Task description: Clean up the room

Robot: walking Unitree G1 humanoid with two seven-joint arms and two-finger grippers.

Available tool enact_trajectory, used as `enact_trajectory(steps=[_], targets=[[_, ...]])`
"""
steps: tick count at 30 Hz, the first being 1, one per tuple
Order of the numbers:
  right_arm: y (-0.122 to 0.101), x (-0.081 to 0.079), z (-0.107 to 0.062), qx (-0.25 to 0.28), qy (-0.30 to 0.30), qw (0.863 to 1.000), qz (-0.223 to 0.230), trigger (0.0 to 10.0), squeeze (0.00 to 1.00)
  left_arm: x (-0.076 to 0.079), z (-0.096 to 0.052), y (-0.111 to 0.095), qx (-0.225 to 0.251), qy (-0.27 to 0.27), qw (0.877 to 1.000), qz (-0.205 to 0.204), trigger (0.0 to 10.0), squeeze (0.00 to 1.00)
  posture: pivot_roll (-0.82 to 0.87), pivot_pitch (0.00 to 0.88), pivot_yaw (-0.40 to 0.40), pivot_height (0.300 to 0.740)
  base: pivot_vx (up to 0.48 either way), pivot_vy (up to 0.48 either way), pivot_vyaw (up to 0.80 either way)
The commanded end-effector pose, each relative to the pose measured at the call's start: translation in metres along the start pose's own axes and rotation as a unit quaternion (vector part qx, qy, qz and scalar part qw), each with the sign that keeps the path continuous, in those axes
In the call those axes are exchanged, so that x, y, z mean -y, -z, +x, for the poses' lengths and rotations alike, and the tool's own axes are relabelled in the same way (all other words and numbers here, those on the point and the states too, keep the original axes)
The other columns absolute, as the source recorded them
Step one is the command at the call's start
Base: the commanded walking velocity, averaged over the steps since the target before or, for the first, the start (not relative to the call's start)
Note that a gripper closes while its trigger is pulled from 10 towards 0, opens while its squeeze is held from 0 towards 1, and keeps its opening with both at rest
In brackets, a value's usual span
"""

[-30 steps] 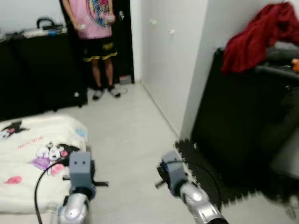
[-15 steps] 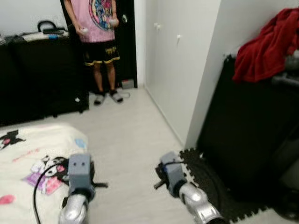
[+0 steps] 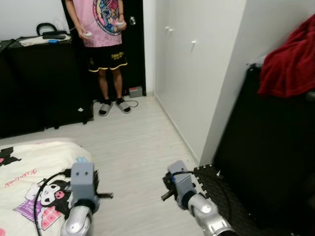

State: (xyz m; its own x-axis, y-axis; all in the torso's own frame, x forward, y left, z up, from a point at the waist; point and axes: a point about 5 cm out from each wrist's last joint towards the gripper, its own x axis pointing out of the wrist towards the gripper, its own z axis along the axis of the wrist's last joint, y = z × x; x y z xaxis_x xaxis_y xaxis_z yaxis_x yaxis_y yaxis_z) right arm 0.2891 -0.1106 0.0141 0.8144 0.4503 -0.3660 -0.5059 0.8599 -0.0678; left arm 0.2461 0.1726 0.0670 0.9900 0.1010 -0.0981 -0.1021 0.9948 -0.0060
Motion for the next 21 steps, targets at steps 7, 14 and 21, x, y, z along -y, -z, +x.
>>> enact_trajectory(steps=[7,14,21], targets=[[-0.0038,-0.0072,0.0041,0.005,-0.010,1.000,0.005,10.0,0.00,-0.0081,-0.0016,0.0015,-0.004,-0.012,1.000,0.005,10.0,0.00,-0.02,0.000,-0.009,0.740,0.319,0.000,0.00],[-0.0034,-0.0073,0.0037,0.004,-0.011,1.000,0.006,10.0,0.00,-0.0076,-0.0020,0.0014,-0.004,-0.011,1.000,0.004,10.0,0.00,-0.02,0.000,-0.009,0.740,0.318,0.000,0.00],[-0.0033,-0.0070,0.0037,0.003,-0.010,1.000,0.005,10.0,0.00,-0.0074,-0.0019,0.0017,-0.005,-0.011,1.000,0.003,10.0,0.00,-0.02,0.000,-0.010,0.740,0.317,0.000,0.00]])
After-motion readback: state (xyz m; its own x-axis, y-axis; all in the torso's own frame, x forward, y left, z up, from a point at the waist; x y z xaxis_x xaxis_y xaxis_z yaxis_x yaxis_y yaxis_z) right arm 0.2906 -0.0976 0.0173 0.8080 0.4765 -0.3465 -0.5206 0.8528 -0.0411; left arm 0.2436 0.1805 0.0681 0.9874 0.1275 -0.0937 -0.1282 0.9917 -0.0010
